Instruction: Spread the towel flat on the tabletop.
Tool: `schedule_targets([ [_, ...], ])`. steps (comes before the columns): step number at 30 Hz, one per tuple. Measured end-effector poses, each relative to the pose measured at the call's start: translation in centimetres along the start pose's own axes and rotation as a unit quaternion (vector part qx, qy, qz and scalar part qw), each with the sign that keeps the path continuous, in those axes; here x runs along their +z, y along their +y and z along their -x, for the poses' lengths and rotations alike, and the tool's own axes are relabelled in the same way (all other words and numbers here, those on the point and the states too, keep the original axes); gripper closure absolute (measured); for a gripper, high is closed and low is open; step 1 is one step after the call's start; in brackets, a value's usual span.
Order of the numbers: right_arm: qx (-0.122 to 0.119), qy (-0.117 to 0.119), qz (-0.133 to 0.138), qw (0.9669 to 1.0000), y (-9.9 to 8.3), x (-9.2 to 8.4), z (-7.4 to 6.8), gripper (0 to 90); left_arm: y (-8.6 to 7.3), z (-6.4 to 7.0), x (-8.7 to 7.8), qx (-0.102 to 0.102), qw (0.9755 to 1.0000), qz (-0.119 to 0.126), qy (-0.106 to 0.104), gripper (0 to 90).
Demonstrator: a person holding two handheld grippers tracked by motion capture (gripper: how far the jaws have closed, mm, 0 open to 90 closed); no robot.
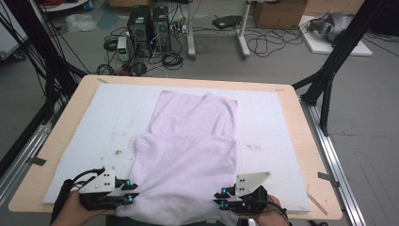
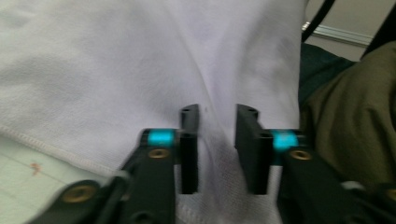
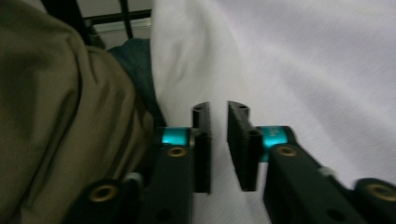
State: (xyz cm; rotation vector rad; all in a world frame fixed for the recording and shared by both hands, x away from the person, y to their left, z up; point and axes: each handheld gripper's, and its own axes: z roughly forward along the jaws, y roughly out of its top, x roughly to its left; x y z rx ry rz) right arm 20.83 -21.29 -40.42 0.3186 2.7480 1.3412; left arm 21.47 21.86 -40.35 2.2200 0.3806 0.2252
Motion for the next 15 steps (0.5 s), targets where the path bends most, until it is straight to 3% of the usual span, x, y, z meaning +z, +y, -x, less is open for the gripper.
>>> schedule_targets([
  [2,0.007,-0.028,-0.015,0.9995,0.1,0.1,1.0,67.1,0.1,-1.1,0.5,-0.012,0.9999,-0.006,0.008,57.3],
  [4,0.019,-0.039,-0.024,0.9987,-0.2,0.7,2.4,60.8,0.0,-2.2,1.5,-0.028,0.9994,-0.010,0.019,54.2],
  [8,0.046,-0.052,-0.039,0.9968,-1.1,2.6,5.2,59.4,-0.5,-4.1,3.7,-0.046,0.9977,-0.044,0.024,54.0],
  [10,0.057,-0.046,-0.057,0.9956,-1.7,3.7,6.1,62.2,-1.0,-4.5,4.6,-0.047,0.9973,-0.054,0.017,61.3],
  [11,0.059,-0.044,-0.047,0.9962,-1.8,3.7,6.3,68.5,-1.1,-4.5,4.5,-0.044,0.9977,-0.047,0.020,64.5],
  [13,0.066,-0.044,-0.046,0.9958,-1.9,3.6,6.5,78.1,-1.0,-4.3,4.4,-0.042,0.9977,-0.050,0.015,82.4],
  [15,0.063,-0.033,-0.043,0.9965,-2.0,3.6,6.5,86.0,-0.8,-3.9,4.4,-0.026,0.9976,-0.061,0.021,86.9],
])
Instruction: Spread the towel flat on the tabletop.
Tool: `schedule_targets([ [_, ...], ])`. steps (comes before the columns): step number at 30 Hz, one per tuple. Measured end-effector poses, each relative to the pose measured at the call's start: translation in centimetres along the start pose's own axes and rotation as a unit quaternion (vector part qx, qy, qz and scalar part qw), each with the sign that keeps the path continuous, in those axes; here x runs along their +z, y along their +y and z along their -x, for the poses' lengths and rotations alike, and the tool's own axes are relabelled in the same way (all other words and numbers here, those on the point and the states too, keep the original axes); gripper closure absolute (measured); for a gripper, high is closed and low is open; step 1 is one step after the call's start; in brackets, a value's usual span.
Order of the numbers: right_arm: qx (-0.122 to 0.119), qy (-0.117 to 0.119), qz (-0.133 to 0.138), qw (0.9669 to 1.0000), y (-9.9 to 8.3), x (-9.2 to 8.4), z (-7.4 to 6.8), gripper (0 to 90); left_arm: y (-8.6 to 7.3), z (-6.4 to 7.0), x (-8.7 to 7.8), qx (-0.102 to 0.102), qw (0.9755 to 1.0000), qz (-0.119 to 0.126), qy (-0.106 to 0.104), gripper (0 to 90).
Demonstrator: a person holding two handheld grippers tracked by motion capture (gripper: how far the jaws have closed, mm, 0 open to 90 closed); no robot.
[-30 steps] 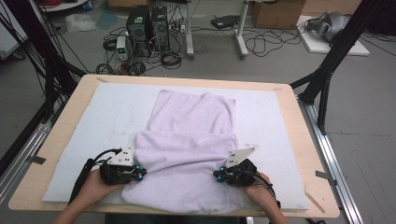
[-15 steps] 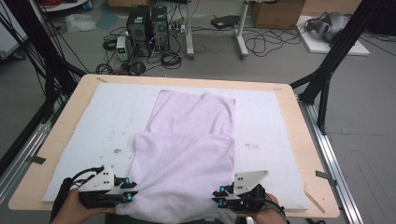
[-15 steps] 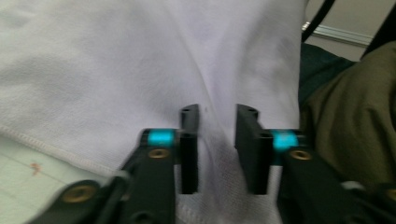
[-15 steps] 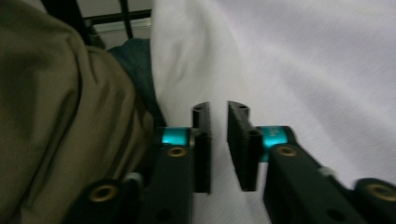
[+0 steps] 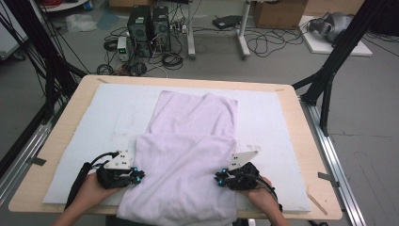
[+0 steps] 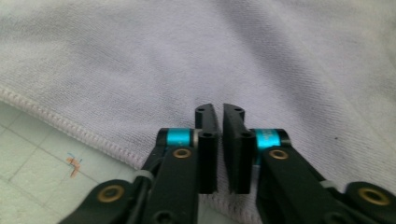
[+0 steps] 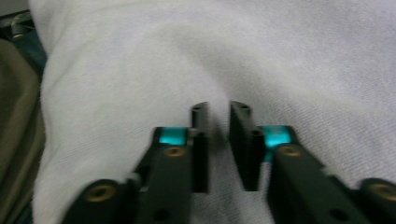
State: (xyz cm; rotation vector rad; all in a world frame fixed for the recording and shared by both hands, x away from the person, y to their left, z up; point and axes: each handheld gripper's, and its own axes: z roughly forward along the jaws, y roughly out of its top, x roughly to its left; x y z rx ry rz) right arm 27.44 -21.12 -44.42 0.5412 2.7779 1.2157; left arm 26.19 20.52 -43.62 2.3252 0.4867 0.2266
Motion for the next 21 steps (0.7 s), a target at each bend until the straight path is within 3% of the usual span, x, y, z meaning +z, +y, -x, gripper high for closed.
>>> schedule_targets([
  [5,-0.018,0.002,-0.004,0.9998,0.0,-0.4,-1.0,87.5,-0.6,0.9,-1.0,0.001,1.0000,0.001,-0.007,87.9],
  [8,-0.020,0.006,-0.001,0.9998,-0.3,-1.0,-2.0,87.6,-1.3,1.9,-2.1,0.006,1.0000,0.002,0.001,87.9],
  [14,-0.028,0.025,0.014,0.9992,-0.9,-2.5,-4.9,86.6,-1.8,3.9,-4.1,0.010,0.9995,0.030,-0.003,86.6],
  [17,-0.032,0.008,0.026,0.9991,-0.4,-3.4,-5.4,77.4,-1.3,3.2,-4.1,-0.009,0.9990,0.037,0.022,68.0],
  [19,-0.036,-0.016,0.020,0.9990,0.1,-3.4,-4.7,69.2,-0.8,2.2,-3.5,-0.020,0.9984,0.045,0.028,63.7],
  [21,-0.034,-0.022,0.012,0.9991,0.6,-3.0,-3.7,64.2,-0.2,1.2,-2.7,-0.029,0.9981,0.043,0.033,59.6],
])
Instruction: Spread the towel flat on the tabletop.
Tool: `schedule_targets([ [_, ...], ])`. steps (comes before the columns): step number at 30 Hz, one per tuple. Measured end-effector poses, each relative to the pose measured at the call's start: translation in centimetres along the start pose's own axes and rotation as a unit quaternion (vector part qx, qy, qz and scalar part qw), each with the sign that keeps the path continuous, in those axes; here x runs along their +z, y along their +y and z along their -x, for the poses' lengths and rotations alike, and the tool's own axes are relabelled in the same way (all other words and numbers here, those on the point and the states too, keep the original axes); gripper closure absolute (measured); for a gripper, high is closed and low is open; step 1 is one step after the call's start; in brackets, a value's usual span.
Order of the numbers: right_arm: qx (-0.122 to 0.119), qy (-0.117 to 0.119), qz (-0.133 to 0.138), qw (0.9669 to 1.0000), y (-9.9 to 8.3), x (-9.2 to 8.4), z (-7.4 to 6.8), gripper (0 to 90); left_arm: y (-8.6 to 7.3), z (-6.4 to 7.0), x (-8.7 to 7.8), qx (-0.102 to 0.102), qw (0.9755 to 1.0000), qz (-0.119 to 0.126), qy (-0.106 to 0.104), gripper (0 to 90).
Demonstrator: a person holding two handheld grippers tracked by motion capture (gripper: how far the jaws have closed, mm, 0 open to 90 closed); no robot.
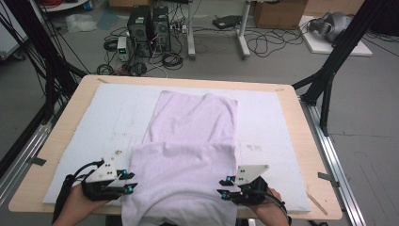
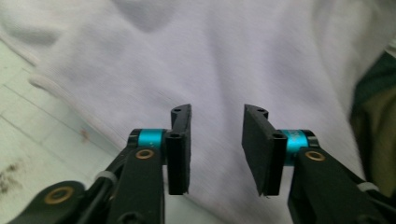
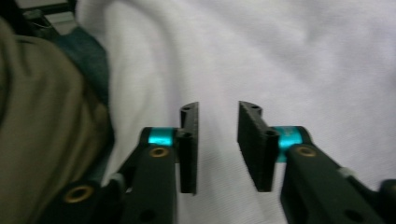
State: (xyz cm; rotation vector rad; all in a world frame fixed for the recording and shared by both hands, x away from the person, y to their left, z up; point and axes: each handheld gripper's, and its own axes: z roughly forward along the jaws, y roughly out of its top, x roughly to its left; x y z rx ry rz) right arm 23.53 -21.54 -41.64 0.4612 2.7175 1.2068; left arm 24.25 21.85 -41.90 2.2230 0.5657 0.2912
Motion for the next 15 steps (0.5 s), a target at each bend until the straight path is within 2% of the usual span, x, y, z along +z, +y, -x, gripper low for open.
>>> schedule_targets([
  [3,0.010,-0.004,-0.018,0.9998,-0.1,1.5,1.8,59.5,0.6,-1.1,1.9,-0.001,0.9999,-0.014,0.000,58.3],
  [5,0.021,-0.005,-0.028,0.9994,-0.5,2.4,2.9,59.2,0.8,-1.6,3.1,-0.002,0.9995,-0.029,-0.013,59.2],
  [6,0.027,-0.002,-0.033,0.9991,-0.7,2.9,3.3,60.3,0.7,-1.7,3.6,0.000,0.9990,-0.039,-0.022,62.8],
  [7,0.032,0.003,-0.021,0.9993,-0.8,2.9,3.7,63.9,0.5,-1.6,3.8,0.002,0.9993,-0.029,-0.023,66.8],
  [8,0.035,0.003,-0.022,0.9992,-0.9,2.9,3.8,66.3,0.5,-1.7,3.7,0.000,0.9991,-0.030,-0.029,71.4],
  [10,0.030,-0.005,-0.017,0.9994,-1.0,2.9,3.8,75.5,0.3,-1.5,3.5,0.000,0.9993,-0.026,-0.027,84.6],
  [12,0.034,0.009,-0.010,0.9993,-1.3,2.8,3.8,86.3,0.2,-1.1,3.4,0.007,0.9994,-0.028,-0.018,87.4],
  [15,0.032,0.018,-0.012,0.9992,-1.3,2.6,3.5,87.4,0.0,-0.8,2.8,0.006,0.9992,-0.033,-0.024,88.0],
])
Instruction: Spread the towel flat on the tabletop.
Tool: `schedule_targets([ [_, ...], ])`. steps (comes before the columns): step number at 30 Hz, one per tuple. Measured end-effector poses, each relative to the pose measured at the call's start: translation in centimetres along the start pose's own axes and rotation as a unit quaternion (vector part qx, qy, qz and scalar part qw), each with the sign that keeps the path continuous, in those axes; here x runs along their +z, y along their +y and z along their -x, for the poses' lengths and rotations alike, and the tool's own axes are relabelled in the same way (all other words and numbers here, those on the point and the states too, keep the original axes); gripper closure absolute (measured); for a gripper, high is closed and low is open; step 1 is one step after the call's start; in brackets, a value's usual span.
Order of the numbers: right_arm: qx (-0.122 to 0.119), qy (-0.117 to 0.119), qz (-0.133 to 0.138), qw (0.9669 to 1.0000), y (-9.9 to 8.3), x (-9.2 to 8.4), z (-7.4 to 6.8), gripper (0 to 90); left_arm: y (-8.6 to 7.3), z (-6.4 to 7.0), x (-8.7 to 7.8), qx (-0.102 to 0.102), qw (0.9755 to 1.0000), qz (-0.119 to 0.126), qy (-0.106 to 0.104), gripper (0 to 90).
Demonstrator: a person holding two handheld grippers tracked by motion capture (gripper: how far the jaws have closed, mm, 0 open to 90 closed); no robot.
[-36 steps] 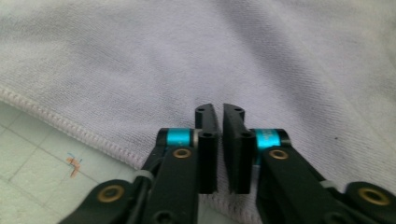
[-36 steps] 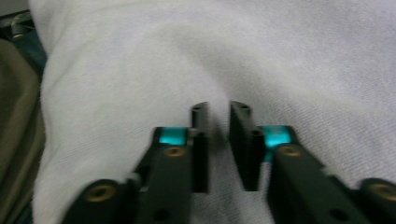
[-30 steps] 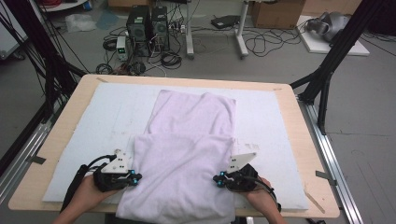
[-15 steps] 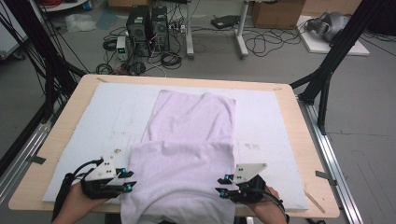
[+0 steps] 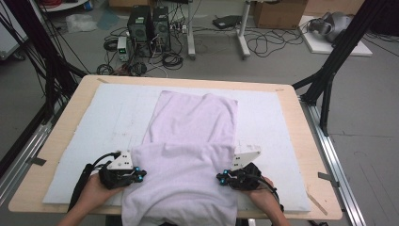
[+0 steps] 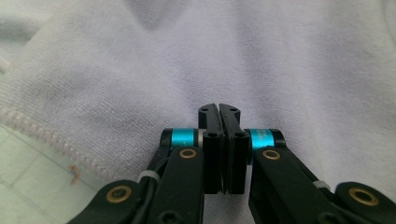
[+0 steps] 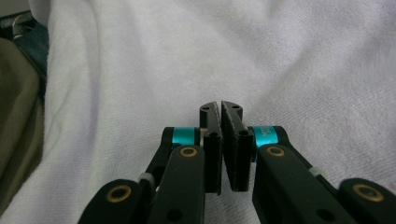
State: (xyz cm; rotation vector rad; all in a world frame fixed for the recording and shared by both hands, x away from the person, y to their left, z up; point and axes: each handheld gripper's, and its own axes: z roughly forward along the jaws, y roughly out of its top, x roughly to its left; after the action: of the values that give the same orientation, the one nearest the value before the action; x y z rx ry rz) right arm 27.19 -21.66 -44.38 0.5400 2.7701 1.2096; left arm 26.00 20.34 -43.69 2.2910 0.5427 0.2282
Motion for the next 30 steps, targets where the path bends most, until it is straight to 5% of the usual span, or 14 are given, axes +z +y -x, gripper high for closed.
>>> schedule_targets([
  [6,-0.001,0.009,0.012,0.9999,-0.5,-1.5,-1.6,87.6,-1.0,1.6,-1.9,0.007,0.9998,0.014,-0.010,88.2],
  [8,-0.005,0.018,0.021,0.9996,-0.5,-2.1,-2.8,87.6,-0.9,2.4,-2.9,0.024,0.9993,0.024,-0.016,88.1],
  [10,-0.031,0.019,0.050,0.9981,-0.3,-3.1,-4.5,87.0,-0.8,3.0,-3.7,0.035,0.9986,0.037,-0.015,86.3],
  [13,-0.051,-0.003,0.078,0.9957,0.7,-4.6,-5.7,80.4,-0.6,2.7,-3.6,0.021,0.9990,0.039,-0.009,68.1],
  [17,-0.043,-0.014,0.040,0.9982,0.9,-3.7,-4.2,68.0,0.1,1.9,-2.0,0.008,0.9995,0.029,-0.014,58.5],
  [21,-0.009,-0.006,0.010,0.9999,-0.2,-1.1,-2.1,63.7,0.3,1.4,0.1,0.012,0.9994,-0.004,-0.033,63.3],
  [25,-0.005,-0.001,-0.002,1.0000,-0.6,-0.4,-1.7,81.3,0.0,1.4,0.2,0.016,0.9992,0.002,-0.037,83.4],
  [30,-0.014,0.023,-0.009,0.9996,-0.6,-0.9,-2.9,87.8,-0.4,2.3,-0.9,0.030,0.9987,0.003,-0.040,85.8],
])
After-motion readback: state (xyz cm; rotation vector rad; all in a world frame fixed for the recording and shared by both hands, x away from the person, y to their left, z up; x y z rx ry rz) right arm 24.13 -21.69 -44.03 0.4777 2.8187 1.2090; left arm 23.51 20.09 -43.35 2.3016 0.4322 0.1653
